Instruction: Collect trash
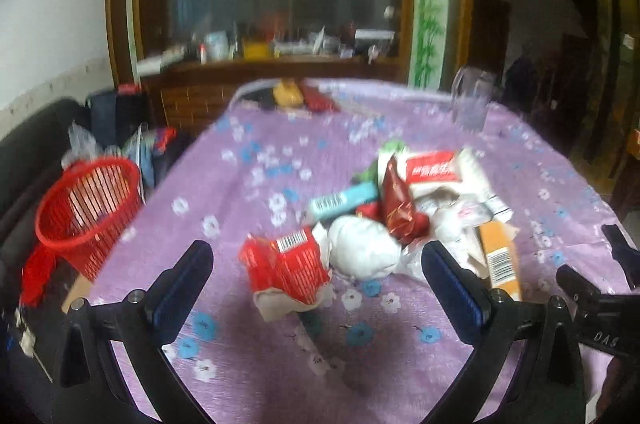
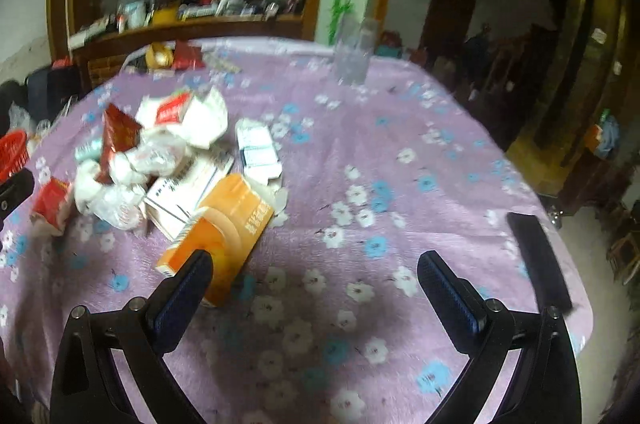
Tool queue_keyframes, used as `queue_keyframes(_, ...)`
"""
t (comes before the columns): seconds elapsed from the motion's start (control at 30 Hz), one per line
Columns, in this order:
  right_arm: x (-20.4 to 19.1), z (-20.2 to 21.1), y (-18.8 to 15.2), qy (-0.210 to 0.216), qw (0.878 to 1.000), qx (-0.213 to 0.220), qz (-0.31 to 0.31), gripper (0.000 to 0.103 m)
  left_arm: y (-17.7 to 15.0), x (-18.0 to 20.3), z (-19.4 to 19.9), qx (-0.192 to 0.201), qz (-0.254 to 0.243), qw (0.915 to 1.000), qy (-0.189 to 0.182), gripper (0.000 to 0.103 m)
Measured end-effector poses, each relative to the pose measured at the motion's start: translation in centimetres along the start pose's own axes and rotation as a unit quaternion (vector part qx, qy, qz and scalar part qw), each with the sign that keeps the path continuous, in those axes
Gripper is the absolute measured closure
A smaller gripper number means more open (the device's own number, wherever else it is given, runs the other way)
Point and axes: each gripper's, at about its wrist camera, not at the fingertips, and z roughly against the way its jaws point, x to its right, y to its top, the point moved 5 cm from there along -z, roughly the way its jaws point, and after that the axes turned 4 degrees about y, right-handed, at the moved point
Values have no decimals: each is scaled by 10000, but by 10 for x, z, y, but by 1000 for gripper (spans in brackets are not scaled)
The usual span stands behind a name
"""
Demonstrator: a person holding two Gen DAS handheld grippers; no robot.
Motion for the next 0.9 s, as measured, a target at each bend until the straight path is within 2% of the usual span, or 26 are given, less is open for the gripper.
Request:
queue_keyframes(0.1, 0, 24, -3, -159, 9992, 349, -147, 0, -4, -7, 22, 370, -50, 9991, 187, 0)
queue_keyframes(0.23, -8, 48, -13, -113, 9980, 563, -247, 0, -12, -17, 46, 721, -126, 9965, 414, 0)
queue_keyframes(0.47, -28, 89, -27, -72, 9946, 1033, -91, 0, -31, -31, 85, 1108, -42, 9927, 483, 0)
queue_keyframes(0.6, -38, 94, -34, 157, 9950, 981, -44, 2, -40, -28, 88, 1062, -143, 9934, 415, 0)
queue_keyframes(0.9, -55, 73, -44, 504, 9971, 565, -6, 8, -48, -28, 73, 783, -64, 9964, 316, 0)
